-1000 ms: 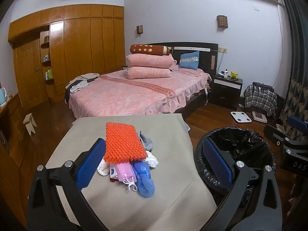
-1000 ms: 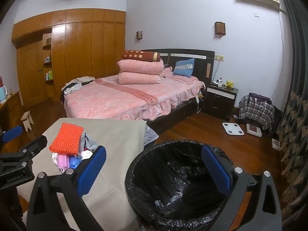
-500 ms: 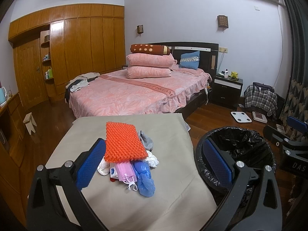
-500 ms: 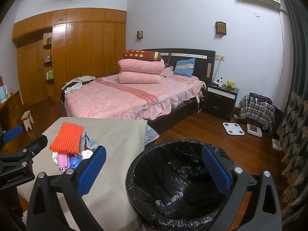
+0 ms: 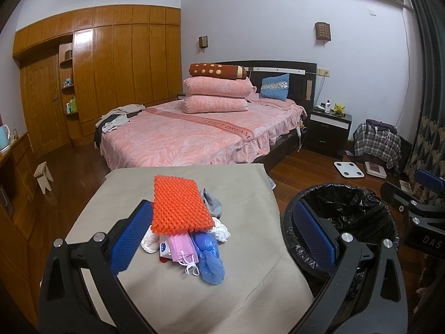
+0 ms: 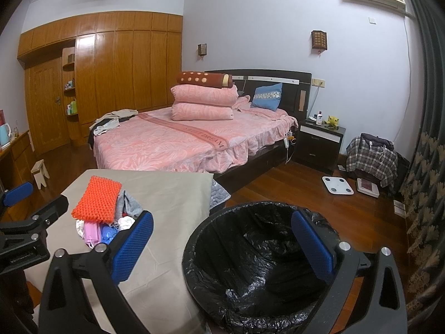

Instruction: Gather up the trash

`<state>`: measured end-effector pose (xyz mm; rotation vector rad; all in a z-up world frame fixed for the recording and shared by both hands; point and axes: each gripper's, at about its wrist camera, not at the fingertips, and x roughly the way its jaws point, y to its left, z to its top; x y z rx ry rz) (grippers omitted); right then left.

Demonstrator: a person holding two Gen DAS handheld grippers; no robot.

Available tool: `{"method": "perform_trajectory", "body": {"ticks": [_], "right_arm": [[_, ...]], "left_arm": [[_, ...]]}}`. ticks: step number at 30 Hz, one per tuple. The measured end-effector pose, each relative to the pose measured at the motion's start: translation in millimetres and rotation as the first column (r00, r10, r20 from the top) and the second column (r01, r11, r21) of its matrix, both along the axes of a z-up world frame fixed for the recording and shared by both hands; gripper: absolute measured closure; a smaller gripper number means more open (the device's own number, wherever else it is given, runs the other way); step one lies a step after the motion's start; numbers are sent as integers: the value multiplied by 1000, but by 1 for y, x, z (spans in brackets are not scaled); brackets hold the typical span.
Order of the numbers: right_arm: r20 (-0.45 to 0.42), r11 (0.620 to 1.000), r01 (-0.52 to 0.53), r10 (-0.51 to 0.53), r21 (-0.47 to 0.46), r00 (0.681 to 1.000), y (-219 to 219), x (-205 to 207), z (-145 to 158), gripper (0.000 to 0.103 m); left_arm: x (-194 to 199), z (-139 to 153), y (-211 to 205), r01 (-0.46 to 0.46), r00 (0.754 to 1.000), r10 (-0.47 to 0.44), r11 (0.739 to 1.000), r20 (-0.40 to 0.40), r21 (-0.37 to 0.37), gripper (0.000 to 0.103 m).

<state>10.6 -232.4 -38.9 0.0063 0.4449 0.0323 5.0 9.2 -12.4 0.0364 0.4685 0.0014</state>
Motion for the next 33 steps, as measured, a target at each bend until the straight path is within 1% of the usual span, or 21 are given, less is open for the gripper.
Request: {"method": "perform_trajectory", "body": {"ticks": [5, 33], "right_arm": [[-1, 1000, 0, 0, 3, 1000, 10, 6, -10, 6], [-8, 1000, -5, 5, -1, 1000, 11, 11, -10, 6]], "left_arm": [[0, -1, 1, -1, 1000, 1, 1000, 0, -1, 5], [2, -2, 4, -7, 1000, 7, 1000, -6, -7, 5]]}}
